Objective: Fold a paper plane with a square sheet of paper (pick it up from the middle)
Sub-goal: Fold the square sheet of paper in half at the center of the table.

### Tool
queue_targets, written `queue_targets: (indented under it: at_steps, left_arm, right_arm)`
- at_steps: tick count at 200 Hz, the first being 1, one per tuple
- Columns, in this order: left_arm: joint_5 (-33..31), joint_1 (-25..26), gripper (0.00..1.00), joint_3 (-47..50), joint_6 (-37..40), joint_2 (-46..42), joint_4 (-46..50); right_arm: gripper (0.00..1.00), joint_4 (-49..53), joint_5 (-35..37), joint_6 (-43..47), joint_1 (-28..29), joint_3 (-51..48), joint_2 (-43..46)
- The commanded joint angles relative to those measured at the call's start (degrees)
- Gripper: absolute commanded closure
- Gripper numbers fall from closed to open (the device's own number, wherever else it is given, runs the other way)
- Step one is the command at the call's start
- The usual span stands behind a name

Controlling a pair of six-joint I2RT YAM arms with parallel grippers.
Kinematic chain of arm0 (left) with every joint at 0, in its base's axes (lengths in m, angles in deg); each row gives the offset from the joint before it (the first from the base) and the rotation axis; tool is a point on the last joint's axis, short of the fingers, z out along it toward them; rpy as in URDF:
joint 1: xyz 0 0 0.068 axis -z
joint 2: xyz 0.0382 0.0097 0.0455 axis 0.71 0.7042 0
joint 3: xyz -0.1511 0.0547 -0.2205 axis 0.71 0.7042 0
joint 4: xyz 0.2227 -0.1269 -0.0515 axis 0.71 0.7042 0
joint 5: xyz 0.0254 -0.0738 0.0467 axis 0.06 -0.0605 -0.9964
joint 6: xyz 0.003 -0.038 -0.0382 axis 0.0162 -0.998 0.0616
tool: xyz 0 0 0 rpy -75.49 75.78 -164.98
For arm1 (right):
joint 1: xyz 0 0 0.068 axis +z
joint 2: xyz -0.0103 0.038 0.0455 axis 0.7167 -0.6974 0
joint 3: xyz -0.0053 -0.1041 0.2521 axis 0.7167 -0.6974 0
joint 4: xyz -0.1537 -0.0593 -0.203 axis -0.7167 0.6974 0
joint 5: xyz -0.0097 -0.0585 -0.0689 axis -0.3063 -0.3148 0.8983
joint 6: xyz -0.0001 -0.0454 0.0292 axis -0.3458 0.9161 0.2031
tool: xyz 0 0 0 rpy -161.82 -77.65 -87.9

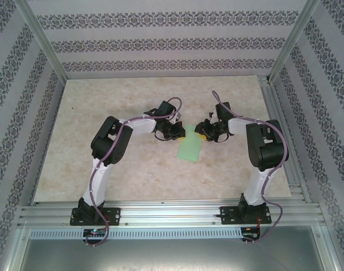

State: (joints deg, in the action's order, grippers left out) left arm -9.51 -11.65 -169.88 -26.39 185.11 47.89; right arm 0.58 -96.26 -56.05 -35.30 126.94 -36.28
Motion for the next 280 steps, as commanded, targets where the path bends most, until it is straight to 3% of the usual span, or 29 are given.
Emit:
queue_targets:
  at_steps: [1, 59, 121, 200, 280]
  left_arm:
    - [-1.6, 0.9, 0.91, 1.1, 1.4, 1.6, 3.7]
    - [-1.7, 0.9, 0.91, 1.2, 1.2, 1.4, 3.5]
    - [-1.6, 0.9, 0.91, 1.3, 1.2, 1.4, 3.2]
    - [-1.6, 0.9, 0.91, 1.7, 1.4, 1.1, 3.5]
    - [-1.6, 0.9, 0.91, 1.4, 1.4, 1.2, 3.5]
  right_arm:
    - [0.64, 0.6, 1.8, 0.0, 0.4, -0.7, -0.1]
    - [0.64, 0.8, 0.6, -1.3, 2.5, -4.7, 10.3]
    - [0.68, -7.0, 0.7, -4.8, 4.6, -15.3, 7.7]
    - [0.65, -1.6, 0.3, -4.2, 6.0, -15.6, 18.7]
    - [0.66, -9.8, 1.1, -7.9, 8.7, -23.2, 12.8]
